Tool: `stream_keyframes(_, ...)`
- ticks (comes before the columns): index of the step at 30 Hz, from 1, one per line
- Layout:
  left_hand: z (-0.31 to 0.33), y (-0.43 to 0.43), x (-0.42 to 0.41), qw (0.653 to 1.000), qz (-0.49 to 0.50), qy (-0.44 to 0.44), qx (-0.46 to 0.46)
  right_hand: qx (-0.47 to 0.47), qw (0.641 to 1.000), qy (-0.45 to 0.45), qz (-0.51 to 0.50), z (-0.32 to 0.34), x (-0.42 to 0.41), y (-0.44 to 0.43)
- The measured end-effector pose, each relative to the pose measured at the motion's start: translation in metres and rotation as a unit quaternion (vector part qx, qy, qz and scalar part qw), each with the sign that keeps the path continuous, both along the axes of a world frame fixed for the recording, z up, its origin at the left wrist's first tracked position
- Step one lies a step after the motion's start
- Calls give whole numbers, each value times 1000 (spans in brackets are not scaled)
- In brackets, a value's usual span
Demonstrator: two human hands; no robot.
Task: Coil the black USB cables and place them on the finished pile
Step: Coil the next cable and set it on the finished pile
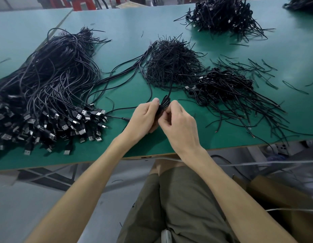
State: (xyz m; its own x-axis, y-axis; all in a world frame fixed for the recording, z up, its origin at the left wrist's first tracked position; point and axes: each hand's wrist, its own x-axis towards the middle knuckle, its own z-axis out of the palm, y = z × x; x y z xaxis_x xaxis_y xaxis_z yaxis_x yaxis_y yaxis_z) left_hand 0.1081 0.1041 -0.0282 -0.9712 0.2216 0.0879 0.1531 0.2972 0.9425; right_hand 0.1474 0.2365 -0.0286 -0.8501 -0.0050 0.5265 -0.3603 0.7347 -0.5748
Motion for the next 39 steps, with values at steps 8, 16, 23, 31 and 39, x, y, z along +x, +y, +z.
stream_keyframes(8,13,-15,-7,987,12,124,-106,-47,999,-5,-4,-2,-2,3)
stream_keyframes(16,32,-32,-5,981,-123,96,-114,-128,991,-25,15,-8,-11,7)
stream_keyframes(23,29,-29,-5,954,-122,174,-211,-153,987,-44,31,-8,-12,7)
stream_keyframes(31,41,-33,-2,923,-81,235,-294,-201,973,-83,82,-1,-6,8)
stream_keyframes(39,57,-21,9,896,-26,231,-378,-244,962,-91,86,0,-7,10)
